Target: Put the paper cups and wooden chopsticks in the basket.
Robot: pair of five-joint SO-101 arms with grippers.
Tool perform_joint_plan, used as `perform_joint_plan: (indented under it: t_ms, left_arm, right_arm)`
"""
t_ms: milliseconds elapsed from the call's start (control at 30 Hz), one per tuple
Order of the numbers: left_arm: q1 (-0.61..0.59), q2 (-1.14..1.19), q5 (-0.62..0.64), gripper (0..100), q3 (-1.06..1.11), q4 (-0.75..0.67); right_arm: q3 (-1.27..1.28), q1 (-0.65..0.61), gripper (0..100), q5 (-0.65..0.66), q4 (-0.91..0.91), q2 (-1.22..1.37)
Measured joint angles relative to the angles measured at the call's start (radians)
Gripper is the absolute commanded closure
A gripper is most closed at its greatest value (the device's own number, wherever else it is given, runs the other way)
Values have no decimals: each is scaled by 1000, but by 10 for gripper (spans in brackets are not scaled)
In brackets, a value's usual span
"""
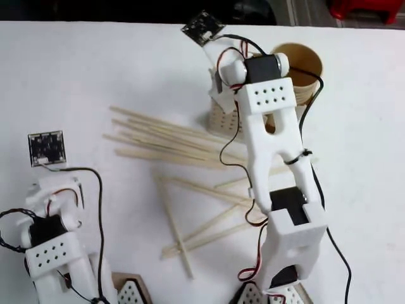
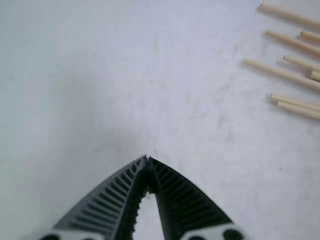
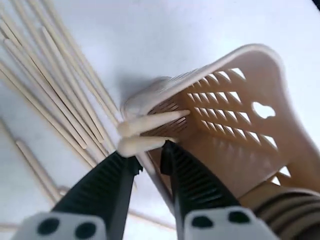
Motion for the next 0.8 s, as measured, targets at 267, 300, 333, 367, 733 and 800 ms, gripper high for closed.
perform_joint_plan:
  t_ms: [267, 300, 333, 367, 733, 800]
  left_arm:
    - [0, 0, 0, 973, 0, 0]
    - [0, 0, 0, 973, 0, 0]
    - [0, 0, 0, 973, 0, 0]
    - [0, 0, 0, 973, 0, 0]
    - [0, 0, 0, 973, 0, 0]
    - [0, 0, 0, 973, 0, 0]
  right_arm:
    - [-35, -3, 762, -89, 64, -57]
    - [-51, -9, 762, -95, 74, -78]
    - [-61, -17, 762, -100, 87, -100]
    - [-74, -28, 762, -103, 104, -121]
    - [-94, -204, 789, -140, 157, -384]
    - [-94, -239, 826, -140, 157, -410]
